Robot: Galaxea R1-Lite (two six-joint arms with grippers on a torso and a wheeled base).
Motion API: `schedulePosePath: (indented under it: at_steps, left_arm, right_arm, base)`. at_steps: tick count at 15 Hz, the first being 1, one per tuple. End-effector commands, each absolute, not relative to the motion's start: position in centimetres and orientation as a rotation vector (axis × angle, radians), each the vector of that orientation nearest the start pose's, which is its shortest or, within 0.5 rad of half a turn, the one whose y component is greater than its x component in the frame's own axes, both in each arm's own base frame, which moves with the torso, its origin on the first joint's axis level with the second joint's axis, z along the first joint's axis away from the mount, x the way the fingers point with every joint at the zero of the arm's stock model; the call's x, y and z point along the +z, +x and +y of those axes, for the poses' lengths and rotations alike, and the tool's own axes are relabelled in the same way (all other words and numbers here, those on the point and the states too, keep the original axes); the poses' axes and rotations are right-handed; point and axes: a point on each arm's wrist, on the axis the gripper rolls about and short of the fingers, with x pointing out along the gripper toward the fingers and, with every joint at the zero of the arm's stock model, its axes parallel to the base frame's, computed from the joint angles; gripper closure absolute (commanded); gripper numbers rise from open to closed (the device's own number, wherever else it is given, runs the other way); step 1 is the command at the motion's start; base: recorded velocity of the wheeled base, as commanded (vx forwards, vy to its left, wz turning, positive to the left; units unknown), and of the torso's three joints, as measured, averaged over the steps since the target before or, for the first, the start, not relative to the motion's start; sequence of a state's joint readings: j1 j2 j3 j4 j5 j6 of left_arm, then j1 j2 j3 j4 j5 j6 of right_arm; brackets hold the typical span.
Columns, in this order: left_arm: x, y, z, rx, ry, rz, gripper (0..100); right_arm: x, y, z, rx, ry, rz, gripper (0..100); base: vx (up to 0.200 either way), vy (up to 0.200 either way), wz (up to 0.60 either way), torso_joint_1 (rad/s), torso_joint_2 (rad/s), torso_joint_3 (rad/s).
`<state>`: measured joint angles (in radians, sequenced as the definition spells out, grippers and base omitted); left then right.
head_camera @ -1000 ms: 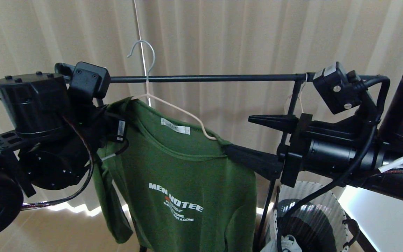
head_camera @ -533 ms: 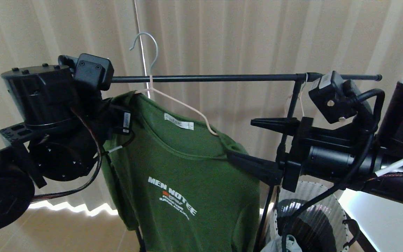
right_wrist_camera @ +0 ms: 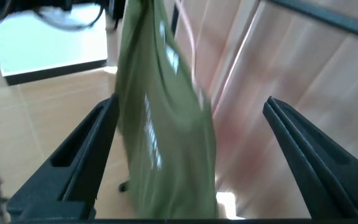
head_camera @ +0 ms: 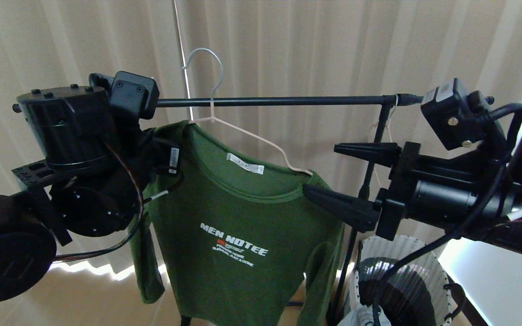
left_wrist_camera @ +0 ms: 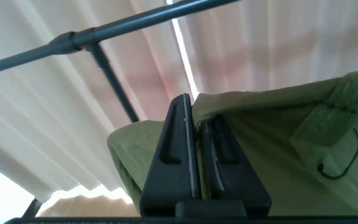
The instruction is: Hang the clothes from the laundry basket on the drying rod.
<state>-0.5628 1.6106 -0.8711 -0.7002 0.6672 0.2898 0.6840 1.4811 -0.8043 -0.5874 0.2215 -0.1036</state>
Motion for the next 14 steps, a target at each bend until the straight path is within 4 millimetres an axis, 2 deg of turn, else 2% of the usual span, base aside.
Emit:
schedulePosePath:
  at_steps: [1,5,9,14]
  left_arm:
    - [23.0,25.1,-15.1,0.077,0.323,0.055,100]
    - [22.8,24.8,-15.5,0.061,0.333,0.058,100]
    - [22.8,24.7,-15.6,0.057,0.333,0.057,100]
    - [22.4,24.3,-16.4,0.023,0.352,0.063,100]
  right_arm:
    - [23.7,22.0,18.6,0.899,-0.144,0.048,0]
    - [22.9,24.8,20.4,0.742,-0.216,0.055,0]
    - [21.6,26.1,21.2,0.660,-0.283,0.076,0]
    - [21.4,26.9,21.8,0.644,-0.329,0.064,0]
  base:
    - [0.000,0.000,0.00,0.000,0.00,0.000]
    - [0.000,0.000,0.00,0.000,0.00,0.000]
    - [0.000,0.000,0.00,0.000,0.00,0.000]
    - [0.000,0.000,0.00,0.000,0.00,0.000]
